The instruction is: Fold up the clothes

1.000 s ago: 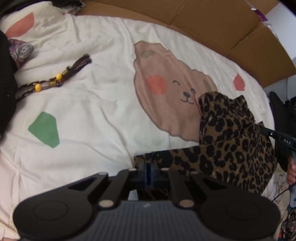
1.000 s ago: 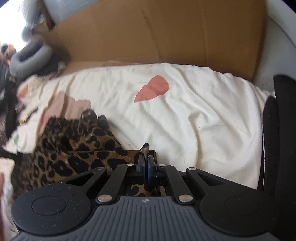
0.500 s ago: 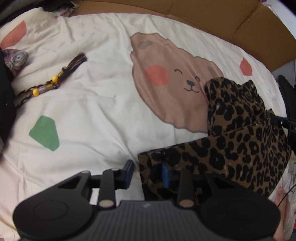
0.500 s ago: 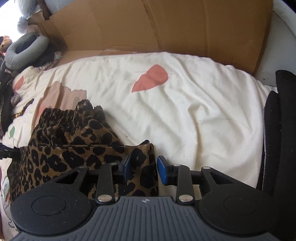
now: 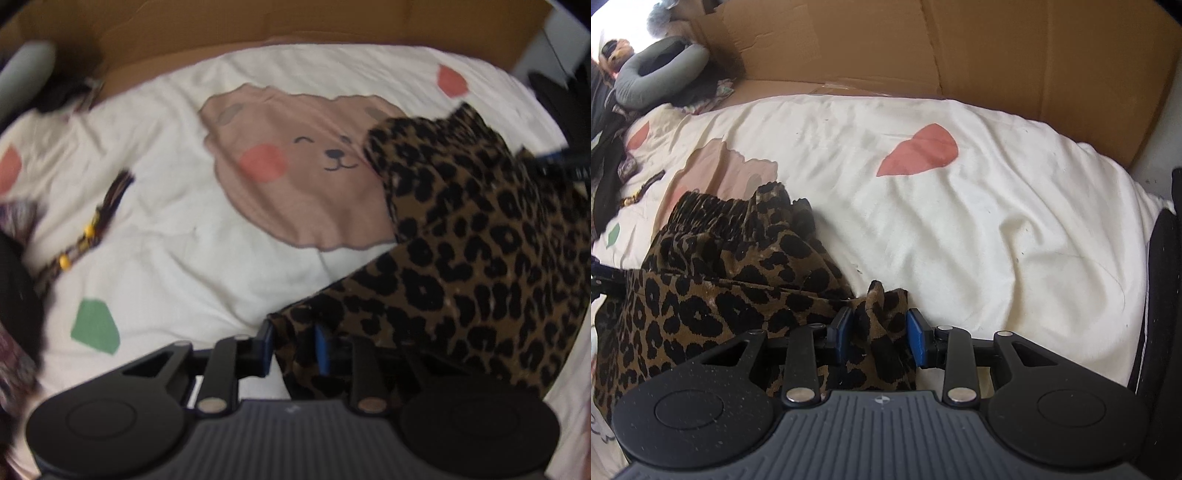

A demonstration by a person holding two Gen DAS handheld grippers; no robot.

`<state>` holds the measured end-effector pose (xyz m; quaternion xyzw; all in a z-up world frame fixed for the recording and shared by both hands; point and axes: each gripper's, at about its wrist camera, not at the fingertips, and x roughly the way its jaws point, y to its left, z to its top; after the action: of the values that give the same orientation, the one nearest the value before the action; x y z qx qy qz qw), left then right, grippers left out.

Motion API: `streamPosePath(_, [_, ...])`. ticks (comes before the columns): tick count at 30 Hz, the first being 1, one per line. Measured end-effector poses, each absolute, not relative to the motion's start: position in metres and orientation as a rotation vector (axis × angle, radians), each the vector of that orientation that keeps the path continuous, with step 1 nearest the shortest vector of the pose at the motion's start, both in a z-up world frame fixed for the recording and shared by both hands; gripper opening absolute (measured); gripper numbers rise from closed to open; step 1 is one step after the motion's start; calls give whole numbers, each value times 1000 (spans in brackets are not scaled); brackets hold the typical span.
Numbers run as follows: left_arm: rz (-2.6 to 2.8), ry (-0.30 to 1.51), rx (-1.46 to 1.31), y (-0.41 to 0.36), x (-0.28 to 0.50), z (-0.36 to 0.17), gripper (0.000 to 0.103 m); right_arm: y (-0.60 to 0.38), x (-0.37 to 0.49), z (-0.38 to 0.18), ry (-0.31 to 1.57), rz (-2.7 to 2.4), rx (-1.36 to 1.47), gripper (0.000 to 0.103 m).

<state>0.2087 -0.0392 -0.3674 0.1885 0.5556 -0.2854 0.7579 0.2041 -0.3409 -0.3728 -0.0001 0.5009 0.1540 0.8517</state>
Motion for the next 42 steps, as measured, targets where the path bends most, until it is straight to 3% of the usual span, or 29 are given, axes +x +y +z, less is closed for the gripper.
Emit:
streamPosePath(3, [-635,1181,465,-45,203,-367,24,-339,202,-373,1043,327,-14,36])
streamPosePath(10, [-589,1251,312,-30,216,-369,26,-339,207,-374,1044,334,2,36])
streamPosePath(15, [-578,1280,228,-20,222,-365,12,-337,204,-370,1035,347,7,14])
streamPosePath(18, [-570,1287,191,-13,222,-361,8,-342,204,-364,1044,317,65,10])
streamPosePath(42, [-566,1133,64,1,241,-266,7,-354,177,-271,854,199,192,9])
